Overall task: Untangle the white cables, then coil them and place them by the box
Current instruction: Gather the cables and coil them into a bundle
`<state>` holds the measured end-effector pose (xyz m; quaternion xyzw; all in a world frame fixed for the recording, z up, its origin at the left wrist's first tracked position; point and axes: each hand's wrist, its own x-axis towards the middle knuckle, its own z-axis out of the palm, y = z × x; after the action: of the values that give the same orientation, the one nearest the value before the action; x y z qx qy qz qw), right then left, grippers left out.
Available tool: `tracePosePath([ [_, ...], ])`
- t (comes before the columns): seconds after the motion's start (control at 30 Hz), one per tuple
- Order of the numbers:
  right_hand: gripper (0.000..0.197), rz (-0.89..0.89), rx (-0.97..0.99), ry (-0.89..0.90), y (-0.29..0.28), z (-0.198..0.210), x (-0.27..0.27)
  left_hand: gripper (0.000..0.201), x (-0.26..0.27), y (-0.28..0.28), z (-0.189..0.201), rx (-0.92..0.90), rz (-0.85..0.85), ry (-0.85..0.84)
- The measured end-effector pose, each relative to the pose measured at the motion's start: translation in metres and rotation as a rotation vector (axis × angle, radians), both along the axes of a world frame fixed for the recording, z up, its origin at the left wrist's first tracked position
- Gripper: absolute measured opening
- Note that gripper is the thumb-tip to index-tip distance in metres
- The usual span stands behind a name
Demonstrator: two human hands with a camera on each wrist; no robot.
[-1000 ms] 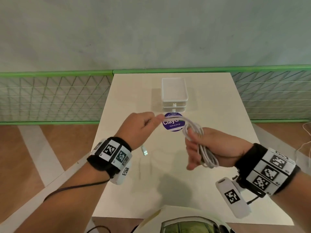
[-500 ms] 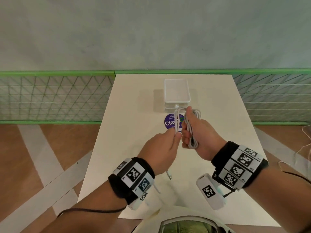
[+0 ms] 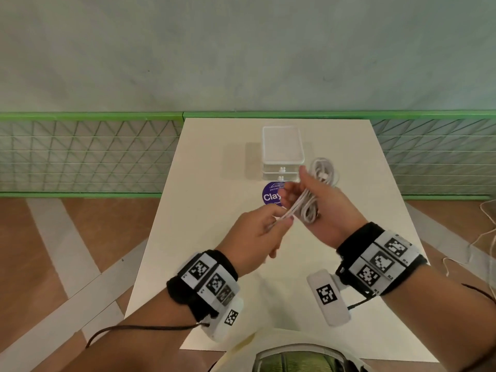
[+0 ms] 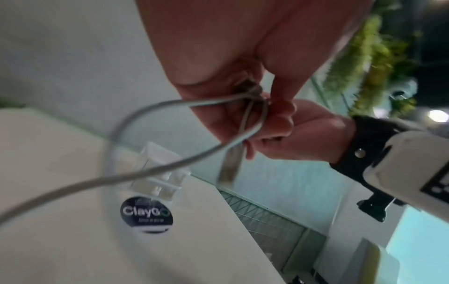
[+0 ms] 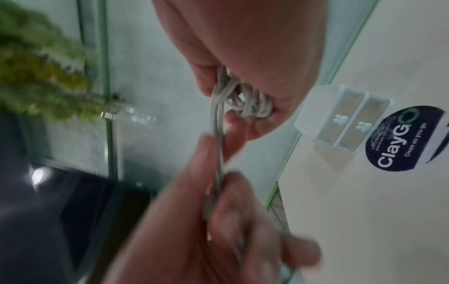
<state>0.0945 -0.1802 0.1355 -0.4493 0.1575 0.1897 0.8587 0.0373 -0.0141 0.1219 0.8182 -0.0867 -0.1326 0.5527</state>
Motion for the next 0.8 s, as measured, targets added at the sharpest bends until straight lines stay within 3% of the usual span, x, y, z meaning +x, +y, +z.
tracePosePath([
  [0.07,0.028,-0.053,0.144,0.041,-0.007,0.007,0.006,0.020,0.001,0.005,-0.001,-0.137,0.063,0.031],
  [0.2,0.032,0.006,0.209,-0.007,-0.009,0.010,0.007,0.028,0.004,0.002,0.006,-0.171,-0.009,0.149],
  [0.27,0.038,0.045,0.063,-0.059,-0.008,0.011,0.006,0.032,0.005,0.003,0.010,-0.168,-0.060,0.253],
  [0.37,0.051,0.136,-0.509,-0.303,-0.008,0.013,-0.002,0.031,0.009,0.007,0.013,-0.104,-0.106,0.300],
  [0.43,0.054,0.213,-0.744,-0.479,-0.006,0.016,-0.008,0.024,0.012,0.010,0.017,-0.063,-0.114,0.265],
  [0.53,0.044,0.409,-0.878,-0.695,-0.003,0.024,-0.014,0.016,0.015,0.014,0.026,-0.068,-0.161,0.256],
  [0.6,0.041,0.593,-0.885,-0.716,-0.001,0.030,-0.018,0.022,0.017,0.018,0.028,-0.056,-0.206,0.276],
  [0.73,0.050,0.861,-1.058,-0.907,0.003,0.024,-0.027,0.010,0.022,0.024,0.028,-0.048,-0.210,0.338],
  [0.8,0.061,0.937,-1.073,-0.905,0.003,0.015,-0.030,0.013,0.023,0.027,0.024,-0.078,-0.222,0.386],
])
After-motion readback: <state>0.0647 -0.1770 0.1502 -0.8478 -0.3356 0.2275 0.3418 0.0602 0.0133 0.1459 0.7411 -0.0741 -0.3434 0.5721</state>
